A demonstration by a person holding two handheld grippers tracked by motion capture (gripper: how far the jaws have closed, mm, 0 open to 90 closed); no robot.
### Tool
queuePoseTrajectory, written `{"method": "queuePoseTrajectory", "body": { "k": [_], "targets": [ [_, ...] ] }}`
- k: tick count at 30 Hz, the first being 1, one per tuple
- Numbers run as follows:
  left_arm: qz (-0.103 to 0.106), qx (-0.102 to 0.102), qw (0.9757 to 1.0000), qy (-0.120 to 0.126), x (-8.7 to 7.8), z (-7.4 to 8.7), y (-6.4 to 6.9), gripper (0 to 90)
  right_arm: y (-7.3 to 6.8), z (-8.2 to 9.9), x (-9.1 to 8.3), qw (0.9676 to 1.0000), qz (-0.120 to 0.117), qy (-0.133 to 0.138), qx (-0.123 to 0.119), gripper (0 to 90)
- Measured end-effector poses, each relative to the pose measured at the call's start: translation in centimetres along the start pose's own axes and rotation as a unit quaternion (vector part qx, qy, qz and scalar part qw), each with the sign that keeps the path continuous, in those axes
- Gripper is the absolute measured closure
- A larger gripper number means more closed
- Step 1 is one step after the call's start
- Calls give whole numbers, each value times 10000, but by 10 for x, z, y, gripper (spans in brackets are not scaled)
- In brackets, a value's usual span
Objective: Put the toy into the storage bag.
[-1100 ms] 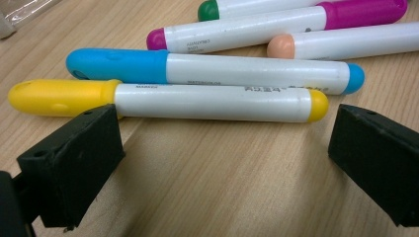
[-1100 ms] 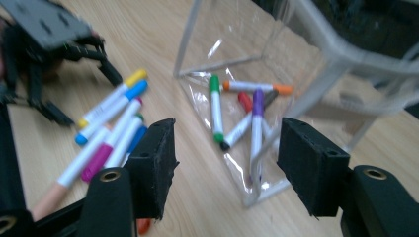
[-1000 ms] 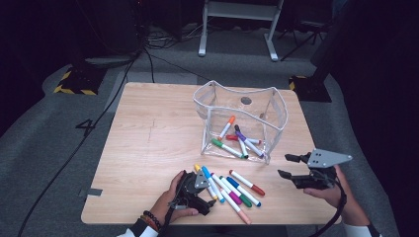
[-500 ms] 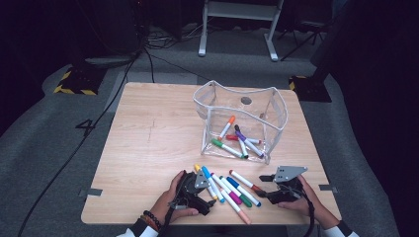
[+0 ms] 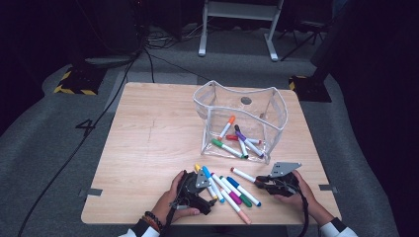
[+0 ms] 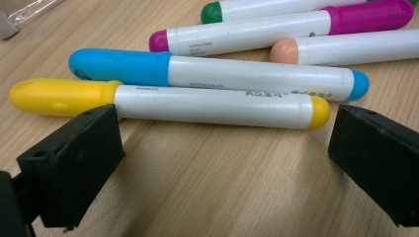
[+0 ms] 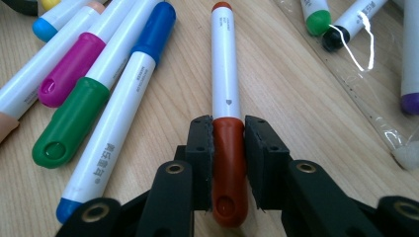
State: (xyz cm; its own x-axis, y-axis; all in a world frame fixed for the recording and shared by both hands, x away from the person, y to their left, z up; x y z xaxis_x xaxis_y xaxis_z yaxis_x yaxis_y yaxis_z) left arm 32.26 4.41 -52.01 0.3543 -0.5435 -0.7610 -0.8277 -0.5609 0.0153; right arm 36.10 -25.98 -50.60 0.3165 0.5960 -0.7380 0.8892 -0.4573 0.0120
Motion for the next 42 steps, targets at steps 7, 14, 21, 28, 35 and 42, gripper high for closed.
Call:
{"method": "queuePoseTrajectory", "body": {
  "k": [7, 14, 21, 28, 35, 42],
  "targets": [
    [-75, -93, 9999, -10, 1, -2, 1, 5, 7, 5, -8, 10000, -2, -32, -5, 755],
    [-81, -99, 9999, -12, 1, -2, 1, 4, 11, 4, -26, 9998, 111, 176, -70, 755],
    [-81, -100, 9999, -12, 1, -2, 1, 5, 8, -9, -51, 9985, 135, 481, -234, 755],
    [-80, -98, 9999, -11, 1, -2, 1, 5, 6, -45, -86, 9945, 229, 888, -511, 755],
    [-81, -98, 9999, -12, 1, -2, 1, 5, 8, -84, -118, 9879, 468, 1244, -800, 755],
    [-78, -95, 9999, -13, 1, -1, 1, 5, 23, -119, -133, 9840, 688, 1357, -927, 755]
  ]
}}
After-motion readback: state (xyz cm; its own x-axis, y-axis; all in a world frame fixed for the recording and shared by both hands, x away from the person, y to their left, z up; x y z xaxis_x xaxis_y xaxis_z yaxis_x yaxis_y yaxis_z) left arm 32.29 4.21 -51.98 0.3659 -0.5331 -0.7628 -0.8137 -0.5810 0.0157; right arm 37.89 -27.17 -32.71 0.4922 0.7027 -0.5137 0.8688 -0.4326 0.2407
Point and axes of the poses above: each handheld gripper's, and its own axes: x roughly forward along the jaws, z roughly out of its underside, y roughly to its right, the point moved 2 cm from there along x, roughly forward along the jaws, and after that the axes turned 1 degree about -y, right-handed, at the moved point
